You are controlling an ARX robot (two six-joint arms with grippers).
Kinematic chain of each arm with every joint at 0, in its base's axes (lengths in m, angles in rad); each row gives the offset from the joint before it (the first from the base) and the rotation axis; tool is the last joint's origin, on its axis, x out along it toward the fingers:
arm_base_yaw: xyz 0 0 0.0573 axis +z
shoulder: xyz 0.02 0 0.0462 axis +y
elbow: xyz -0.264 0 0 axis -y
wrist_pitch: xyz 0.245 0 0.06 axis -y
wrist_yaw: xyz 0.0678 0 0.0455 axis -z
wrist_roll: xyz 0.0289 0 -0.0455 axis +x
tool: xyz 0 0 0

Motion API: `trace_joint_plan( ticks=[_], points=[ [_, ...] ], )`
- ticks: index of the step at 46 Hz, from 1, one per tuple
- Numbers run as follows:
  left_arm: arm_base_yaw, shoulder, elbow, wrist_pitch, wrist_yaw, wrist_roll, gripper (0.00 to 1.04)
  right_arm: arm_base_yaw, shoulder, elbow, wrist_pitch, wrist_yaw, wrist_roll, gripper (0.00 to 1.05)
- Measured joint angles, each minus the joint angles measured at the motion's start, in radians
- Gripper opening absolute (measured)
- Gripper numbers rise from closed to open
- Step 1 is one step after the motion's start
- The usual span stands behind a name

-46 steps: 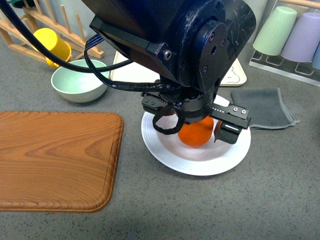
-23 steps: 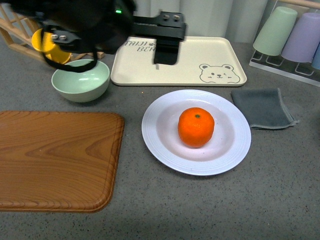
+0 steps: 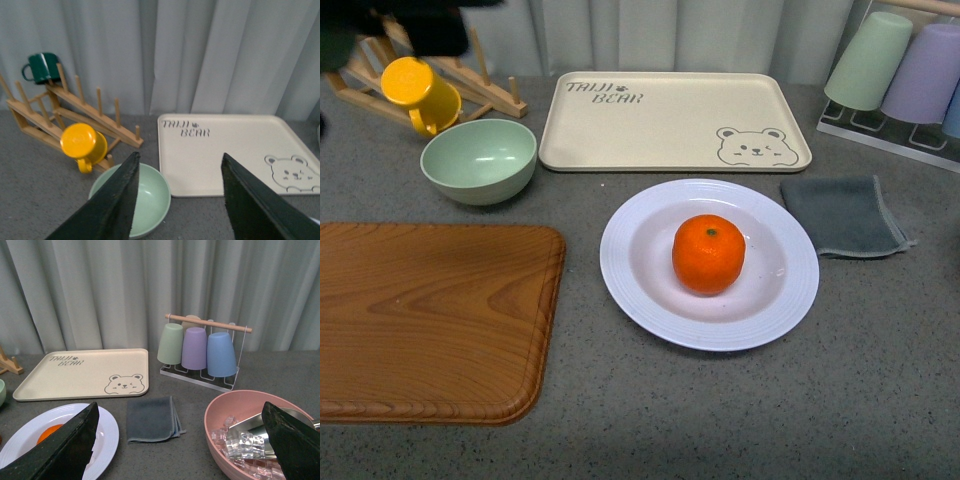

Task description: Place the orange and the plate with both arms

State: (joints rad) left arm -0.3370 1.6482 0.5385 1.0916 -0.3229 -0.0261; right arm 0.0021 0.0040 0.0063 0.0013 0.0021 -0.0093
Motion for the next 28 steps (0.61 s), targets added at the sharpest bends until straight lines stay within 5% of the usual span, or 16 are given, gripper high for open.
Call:
trace_joint_plan(
  ticks=[11,28],
  points=[
    [0.122,-0.196,-0.270,0.069,0.107,0.011,0.04,0.000,0.000,0.000,0.000,-0.003,0.000,0.96],
    [0.217,-0.505,-0.436,-0.068,0.203,0.018,0.04,0.000,0.000,0.000,0.000,-0.004,0.000,0.96]
  ],
)
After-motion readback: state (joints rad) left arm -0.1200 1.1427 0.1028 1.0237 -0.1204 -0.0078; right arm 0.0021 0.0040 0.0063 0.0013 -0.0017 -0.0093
